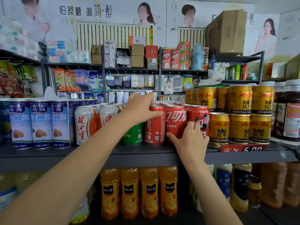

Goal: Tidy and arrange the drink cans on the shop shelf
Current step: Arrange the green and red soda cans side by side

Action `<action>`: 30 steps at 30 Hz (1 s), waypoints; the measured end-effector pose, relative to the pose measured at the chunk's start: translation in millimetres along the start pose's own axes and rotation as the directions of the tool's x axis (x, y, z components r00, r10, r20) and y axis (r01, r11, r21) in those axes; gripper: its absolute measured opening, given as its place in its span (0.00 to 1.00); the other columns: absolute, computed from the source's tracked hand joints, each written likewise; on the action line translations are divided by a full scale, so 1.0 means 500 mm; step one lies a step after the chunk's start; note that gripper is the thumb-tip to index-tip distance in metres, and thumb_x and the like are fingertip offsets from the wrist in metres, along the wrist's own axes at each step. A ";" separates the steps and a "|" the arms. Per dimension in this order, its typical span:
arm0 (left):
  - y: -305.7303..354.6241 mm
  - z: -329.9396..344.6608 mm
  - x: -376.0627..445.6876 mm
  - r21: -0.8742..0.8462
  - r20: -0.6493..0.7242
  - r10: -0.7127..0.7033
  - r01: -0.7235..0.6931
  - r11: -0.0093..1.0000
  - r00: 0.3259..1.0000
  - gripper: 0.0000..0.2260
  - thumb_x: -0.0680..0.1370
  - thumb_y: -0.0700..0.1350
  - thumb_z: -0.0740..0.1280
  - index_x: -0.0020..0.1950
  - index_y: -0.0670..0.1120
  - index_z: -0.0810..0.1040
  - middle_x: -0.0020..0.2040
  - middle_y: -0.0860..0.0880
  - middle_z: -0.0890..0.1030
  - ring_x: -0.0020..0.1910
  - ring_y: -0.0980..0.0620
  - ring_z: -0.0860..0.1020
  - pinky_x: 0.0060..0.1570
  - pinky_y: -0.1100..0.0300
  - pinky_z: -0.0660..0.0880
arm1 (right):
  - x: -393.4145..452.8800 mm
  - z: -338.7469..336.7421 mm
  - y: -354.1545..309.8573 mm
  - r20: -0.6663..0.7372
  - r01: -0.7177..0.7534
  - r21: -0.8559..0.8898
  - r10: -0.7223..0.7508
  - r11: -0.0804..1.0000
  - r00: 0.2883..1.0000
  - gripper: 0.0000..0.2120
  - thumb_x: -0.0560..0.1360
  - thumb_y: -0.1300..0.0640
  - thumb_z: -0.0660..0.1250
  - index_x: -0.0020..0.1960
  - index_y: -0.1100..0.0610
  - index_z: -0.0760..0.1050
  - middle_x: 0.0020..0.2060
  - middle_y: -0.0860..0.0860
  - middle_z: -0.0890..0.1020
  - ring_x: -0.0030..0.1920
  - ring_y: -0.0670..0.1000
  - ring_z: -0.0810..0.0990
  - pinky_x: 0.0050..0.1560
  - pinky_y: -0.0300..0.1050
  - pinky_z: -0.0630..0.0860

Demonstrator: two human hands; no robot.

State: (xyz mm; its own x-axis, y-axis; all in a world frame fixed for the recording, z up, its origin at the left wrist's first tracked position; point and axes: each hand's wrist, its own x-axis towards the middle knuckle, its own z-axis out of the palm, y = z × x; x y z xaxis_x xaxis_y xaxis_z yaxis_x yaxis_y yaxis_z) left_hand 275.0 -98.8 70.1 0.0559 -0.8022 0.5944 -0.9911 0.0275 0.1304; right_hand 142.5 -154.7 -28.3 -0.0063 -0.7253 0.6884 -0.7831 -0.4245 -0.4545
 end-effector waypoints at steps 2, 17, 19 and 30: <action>-0.026 -0.029 0.003 -0.204 0.214 0.023 0.022 0.979 0.977 0.07 0.74 0.46 0.68 0.44 0.48 0.69 0.59 0.50 0.76 0.63 0.50 0.71 0.62 0.56 0.65 | 0.000 -0.002 0.000 0.012 0.002 0.004 -0.002 1.000 1.000 0.32 0.71 0.38 0.65 0.66 0.57 0.62 0.63 0.53 0.70 0.63 0.54 0.72 0.61 0.51 0.65; 0.017 0.024 0.023 0.244 -0.023 0.044 -0.037 0.969 0.999 0.18 0.73 0.56 0.66 0.54 0.45 0.69 0.55 0.47 0.76 0.57 0.46 0.73 0.63 0.50 0.65 | -0.009 -0.005 -0.005 0.029 0.000 0.014 -0.001 1.000 1.000 0.34 0.74 0.40 0.63 0.71 0.56 0.56 0.68 0.54 0.66 0.65 0.55 0.70 0.64 0.53 0.64; 0.004 -0.002 0.021 0.029 0.146 0.015 -0.019 0.999 0.989 0.11 0.74 0.49 0.68 0.48 0.47 0.67 0.57 0.47 0.76 0.56 0.48 0.73 0.57 0.54 0.69 | -0.010 -0.007 -0.004 0.036 0.004 0.003 -0.004 1.000 0.999 0.33 0.74 0.40 0.62 0.71 0.56 0.55 0.68 0.54 0.65 0.65 0.55 0.70 0.64 0.53 0.64; 0.024 0.019 0.012 0.381 -0.071 0.045 -0.014 0.924 0.996 0.22 0.73 0.66 0.58 0.52 0.48 0.71 0.56 0.47 0.76 0.60 0.45 0.70 0.63 0.48 0.62 | -0.017 -0.015 -0.008 0.075 -0.014 -0.010 0.015 1.000 0.997 0.33 0.75 0.41 0.61 0.72 0.56 0.53 0.68 0.56 0.64 0.65 0.56 0.69 0.65 0.54 0.63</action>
State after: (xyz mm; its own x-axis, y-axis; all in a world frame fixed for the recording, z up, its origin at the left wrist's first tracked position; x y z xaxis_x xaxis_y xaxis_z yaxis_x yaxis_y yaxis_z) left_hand 262.0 -109.1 67.7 0.0198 -0.7555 0.6549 -0.9631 -0.1902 -0.1903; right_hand 141.2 -142.8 -27.9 0.0286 -0.7699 0.6375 -0.7889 -0.4090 -0.4586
